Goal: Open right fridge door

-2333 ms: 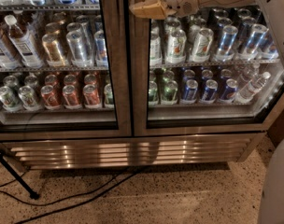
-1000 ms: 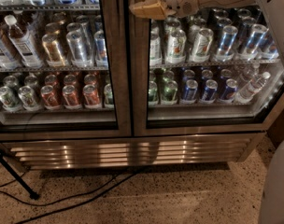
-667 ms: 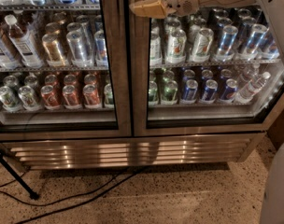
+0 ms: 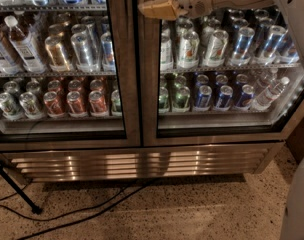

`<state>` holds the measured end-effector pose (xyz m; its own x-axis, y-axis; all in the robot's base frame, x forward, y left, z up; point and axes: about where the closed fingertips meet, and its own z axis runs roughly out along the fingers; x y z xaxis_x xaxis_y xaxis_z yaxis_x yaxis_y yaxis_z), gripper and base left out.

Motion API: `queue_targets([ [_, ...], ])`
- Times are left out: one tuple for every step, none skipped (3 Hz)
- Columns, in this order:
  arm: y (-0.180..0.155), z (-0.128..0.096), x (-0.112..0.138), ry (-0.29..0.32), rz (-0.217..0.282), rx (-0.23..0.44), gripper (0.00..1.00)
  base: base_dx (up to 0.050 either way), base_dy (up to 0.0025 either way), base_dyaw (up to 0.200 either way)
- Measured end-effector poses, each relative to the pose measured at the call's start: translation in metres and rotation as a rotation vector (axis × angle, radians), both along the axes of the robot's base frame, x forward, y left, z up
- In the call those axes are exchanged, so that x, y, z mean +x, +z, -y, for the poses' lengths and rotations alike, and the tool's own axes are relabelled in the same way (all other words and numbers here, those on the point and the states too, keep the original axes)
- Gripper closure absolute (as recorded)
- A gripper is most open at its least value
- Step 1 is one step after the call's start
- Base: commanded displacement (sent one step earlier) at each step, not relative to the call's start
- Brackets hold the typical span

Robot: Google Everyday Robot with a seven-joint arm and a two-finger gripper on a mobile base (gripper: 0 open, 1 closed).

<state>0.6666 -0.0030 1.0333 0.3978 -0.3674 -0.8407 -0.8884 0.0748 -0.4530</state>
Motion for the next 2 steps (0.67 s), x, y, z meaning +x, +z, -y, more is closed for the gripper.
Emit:
queue_targets([
  [-0.0002,0.0009,0.0025,0.0,0.0,0.0,1.0,0.0,0.0,0.0],
  [0.0,-0.0003,-0.0003,-0.007,-0.006,0.005,1.0,0.0,0.0,0.0],
])
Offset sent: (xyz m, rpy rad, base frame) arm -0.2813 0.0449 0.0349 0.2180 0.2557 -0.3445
